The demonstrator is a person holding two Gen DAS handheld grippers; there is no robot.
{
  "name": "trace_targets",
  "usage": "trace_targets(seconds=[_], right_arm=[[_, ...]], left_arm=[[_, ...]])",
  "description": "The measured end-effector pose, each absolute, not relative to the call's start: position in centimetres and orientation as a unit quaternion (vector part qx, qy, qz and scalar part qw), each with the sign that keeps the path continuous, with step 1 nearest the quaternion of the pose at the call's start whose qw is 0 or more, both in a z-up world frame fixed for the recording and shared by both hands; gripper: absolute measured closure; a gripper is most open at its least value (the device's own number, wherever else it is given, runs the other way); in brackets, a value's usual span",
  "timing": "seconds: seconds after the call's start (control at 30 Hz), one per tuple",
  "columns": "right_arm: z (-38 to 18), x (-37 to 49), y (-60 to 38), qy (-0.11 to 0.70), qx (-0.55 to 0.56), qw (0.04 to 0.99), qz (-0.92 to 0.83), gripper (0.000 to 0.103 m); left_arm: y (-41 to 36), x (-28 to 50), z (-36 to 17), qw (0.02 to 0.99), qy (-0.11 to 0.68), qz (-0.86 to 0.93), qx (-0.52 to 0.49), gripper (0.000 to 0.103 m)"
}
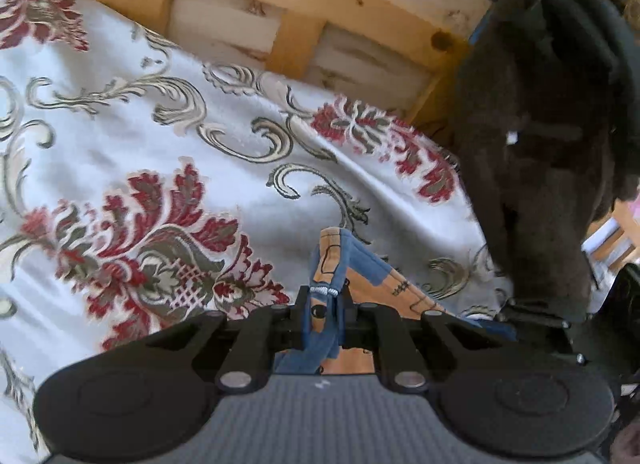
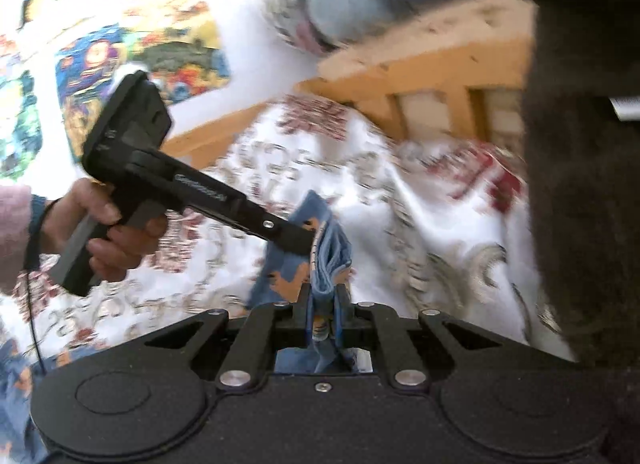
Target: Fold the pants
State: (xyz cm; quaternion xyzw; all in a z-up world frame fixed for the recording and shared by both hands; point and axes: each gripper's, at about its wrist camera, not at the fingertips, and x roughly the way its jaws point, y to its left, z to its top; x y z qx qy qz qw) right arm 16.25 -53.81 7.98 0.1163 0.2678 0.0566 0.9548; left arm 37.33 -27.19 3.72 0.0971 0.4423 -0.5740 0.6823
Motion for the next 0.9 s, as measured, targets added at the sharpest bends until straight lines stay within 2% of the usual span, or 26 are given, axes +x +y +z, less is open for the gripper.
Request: trace_targets(seconds=[0.23, 0.5, 0.67, 0.9], right_arm=[[11.2, 14.4, -49.7, 0.230, 0.036, 0.964, 0.128, 0.093], [13.4, 13.5, -44.3, 0.246, -0.013, 0.943, 0.224, 0.093], [13.7, 12.9, -40.5, 0.264, -0.048, 0.919, 0.288, 0.093], [12.2, 11.2, -35.8, 0.303, -0.092, 0.879, 0.358, 0.093]], left_arm=[[-22.7, 35.8, 6.4, 0.695, 0.421, -0.579, 0.070, 0.091], [-14.9, 33.5, 8.0, 0.717, 0.396, -0.574, 0.017, 0.090], [-9.3, 31.7, 7.6, 0.735, 0.384, -0.558, -0.018, 0.090], [-1.1, 28.1, 3.8, 0.760, 0.378, -0.522, -0.090, 0.090]])
